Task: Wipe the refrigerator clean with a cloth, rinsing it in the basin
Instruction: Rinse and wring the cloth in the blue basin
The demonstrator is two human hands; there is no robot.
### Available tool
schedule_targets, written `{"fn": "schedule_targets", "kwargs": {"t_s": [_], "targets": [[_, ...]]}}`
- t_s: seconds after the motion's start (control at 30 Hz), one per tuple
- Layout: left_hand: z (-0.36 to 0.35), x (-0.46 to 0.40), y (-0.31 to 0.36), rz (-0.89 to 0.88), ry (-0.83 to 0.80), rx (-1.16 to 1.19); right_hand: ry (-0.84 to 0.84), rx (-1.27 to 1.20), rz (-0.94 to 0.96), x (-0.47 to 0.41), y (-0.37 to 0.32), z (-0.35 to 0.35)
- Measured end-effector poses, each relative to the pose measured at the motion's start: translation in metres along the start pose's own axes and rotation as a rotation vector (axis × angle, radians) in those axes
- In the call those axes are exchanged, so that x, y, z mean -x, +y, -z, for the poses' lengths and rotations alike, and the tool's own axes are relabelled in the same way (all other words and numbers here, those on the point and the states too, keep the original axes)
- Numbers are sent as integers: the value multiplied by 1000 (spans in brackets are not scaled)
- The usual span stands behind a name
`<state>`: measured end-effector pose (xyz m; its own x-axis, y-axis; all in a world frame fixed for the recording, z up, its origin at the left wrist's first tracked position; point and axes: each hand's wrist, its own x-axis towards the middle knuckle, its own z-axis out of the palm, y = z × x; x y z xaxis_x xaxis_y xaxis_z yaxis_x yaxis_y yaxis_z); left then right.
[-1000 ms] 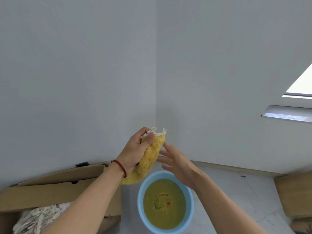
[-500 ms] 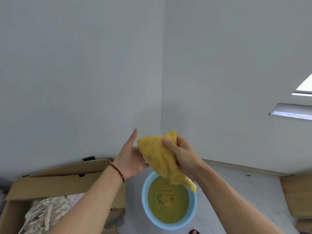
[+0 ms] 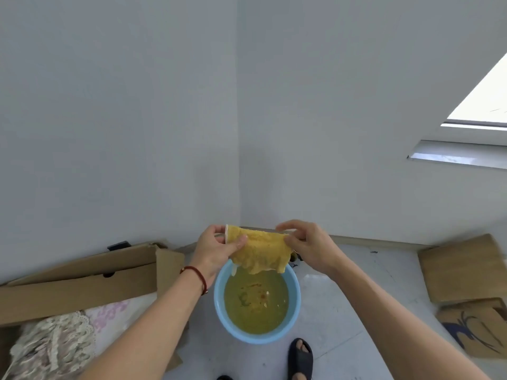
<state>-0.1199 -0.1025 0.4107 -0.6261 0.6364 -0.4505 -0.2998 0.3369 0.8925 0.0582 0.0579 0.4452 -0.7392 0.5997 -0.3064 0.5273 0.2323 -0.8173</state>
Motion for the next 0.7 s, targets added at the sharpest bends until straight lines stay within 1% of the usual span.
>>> {"fn": "schedule_targets", "kwargs": {"t_s": [0.03, 0.1, 0.13, 0.2, 0.23, 0.3, 0.37, 0.4, 0.43, 0.47, 0.5, 0.53, 0.57, 0.63, 0.67, 0.7], "targets": [[-6, -2, -7, -9, -14, -25, 24, 47, -9, 1, 8, 1], [-15, -1, -17, -61, -62, -73, 58, 59, -26, 3, 22, 5], [-22, -2, -23, -89, -93, -143, 67, 73, -27, 4, 34, 8], [-37, 0, -26, -202, -112, -432, 55, 133, -27, 5, 52, 13], [-47, -1, -31, -251, -82, -550, 27, 171, -28, 6, 64, 13], [-69, -1, -39, -291, 23, -664, -31, 274, -3, 4, 87, 14], [-86, -2, -47, -288, 65, -674, -26, 295, 18, 3, 107, 23], [-93, -6, -50, -289, 49, -642, 1, 213, 13, 4, 116, 32], [-100, -11, -50, -241, -1, -517, 36, 22, -10, 6, 124, 41], [-112, -21, -53, -142, -70, -294, 40, -234, -51, 3, 139, 51], [-114, -27, -57, -19, -157, -89, 6, -486, -103, 5, 144, 54], [-124, -36, -63, 117, -242, 63, -64, -648, -178, 2, 156, 51], [-141, -49, -85, 261, -297, 110, -136, -742, -276, -5, 183, 44], [-165, -60, -122, 479, -355, 151, -189, -868, -449, -10, 222, 23], [-179, -71, -148, 548, -337, 177, -188, -898, -510, -19, 249, 13], [-189, -81, -175, 570, -298, 126, -170, -892, -541, -24, 273, 5]]}}
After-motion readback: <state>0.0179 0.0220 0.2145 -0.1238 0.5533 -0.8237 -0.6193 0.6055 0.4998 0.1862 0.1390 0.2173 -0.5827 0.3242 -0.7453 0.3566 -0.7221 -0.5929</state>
